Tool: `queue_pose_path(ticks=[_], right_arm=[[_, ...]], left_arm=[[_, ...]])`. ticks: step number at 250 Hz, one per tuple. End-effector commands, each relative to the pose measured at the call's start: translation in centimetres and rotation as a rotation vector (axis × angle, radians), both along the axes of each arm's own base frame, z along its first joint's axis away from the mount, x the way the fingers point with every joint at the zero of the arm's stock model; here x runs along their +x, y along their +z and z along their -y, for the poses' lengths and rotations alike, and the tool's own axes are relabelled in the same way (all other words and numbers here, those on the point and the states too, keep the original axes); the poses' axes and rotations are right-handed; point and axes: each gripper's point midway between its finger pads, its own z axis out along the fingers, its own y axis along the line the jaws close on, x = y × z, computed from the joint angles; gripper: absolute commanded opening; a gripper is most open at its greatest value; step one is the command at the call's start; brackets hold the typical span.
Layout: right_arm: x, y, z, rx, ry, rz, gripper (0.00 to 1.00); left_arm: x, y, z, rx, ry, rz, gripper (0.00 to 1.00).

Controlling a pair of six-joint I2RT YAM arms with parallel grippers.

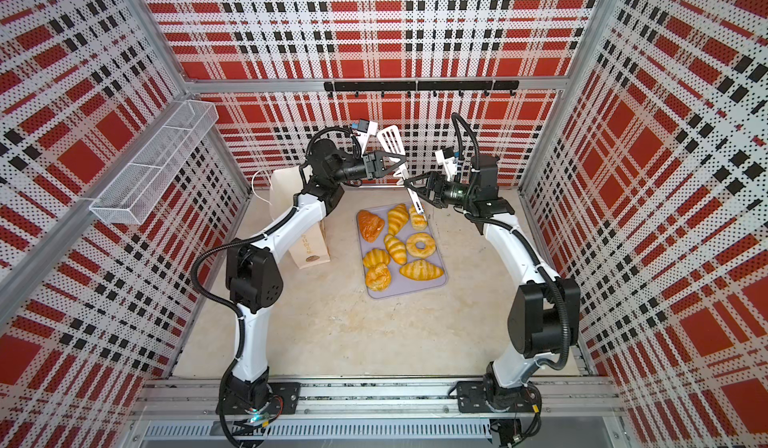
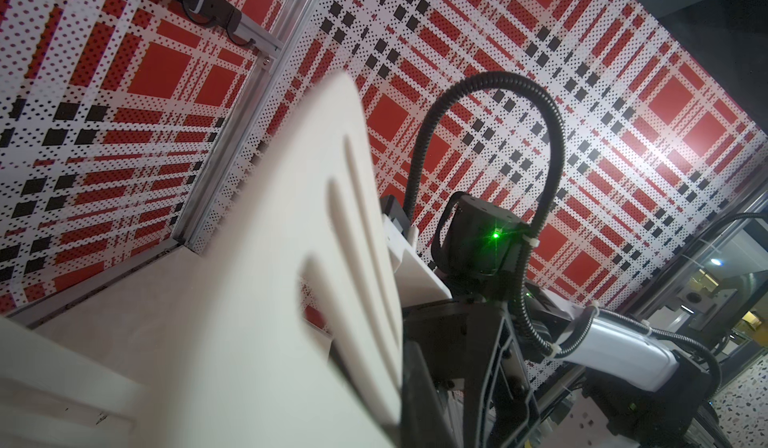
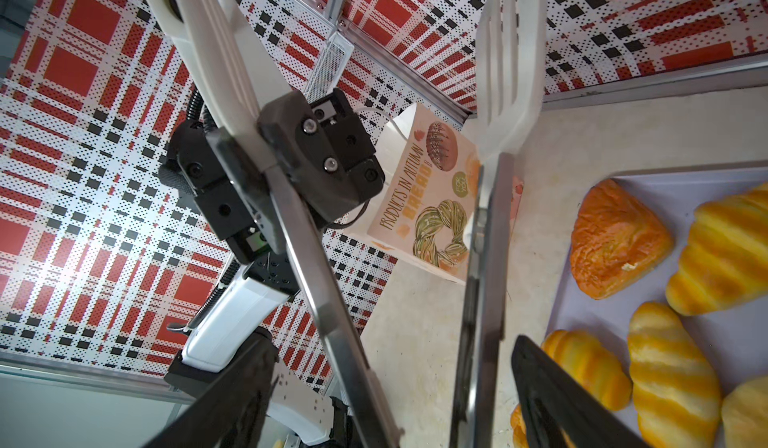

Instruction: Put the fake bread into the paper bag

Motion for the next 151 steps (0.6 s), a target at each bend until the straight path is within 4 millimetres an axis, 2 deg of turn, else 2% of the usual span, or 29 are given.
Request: queue_pose_path(ticks=[1, 66, 125, 151], right_arm=[[0.9, 0.3, -1.1, 0.028, 0.023, 0.023, 0.90], [1.7, 0.1, -2.1, 0.060, 0.038, 0.000, 0.90], [2.0, 0.3, -3.4, 0.076, 0.062, -0.006, 0.89], [2.1, 0.1, -3.4, 0.073, 0.056, -0.007, 0.88]], left_arm=[[-1.2, 2.7, 0.0, -0.046, 0.002, 0.080, 0.01], [-1.7, 3.1, 0.4, -0.049, -0.007, 0.097, 0.01], [-2.1, 2.4, 1.3, -0.042, -0.024, 0.085, 0.01], [-2.1, 2.4, 1.3, -0.044, -0.021, 0.084, 0.01]])
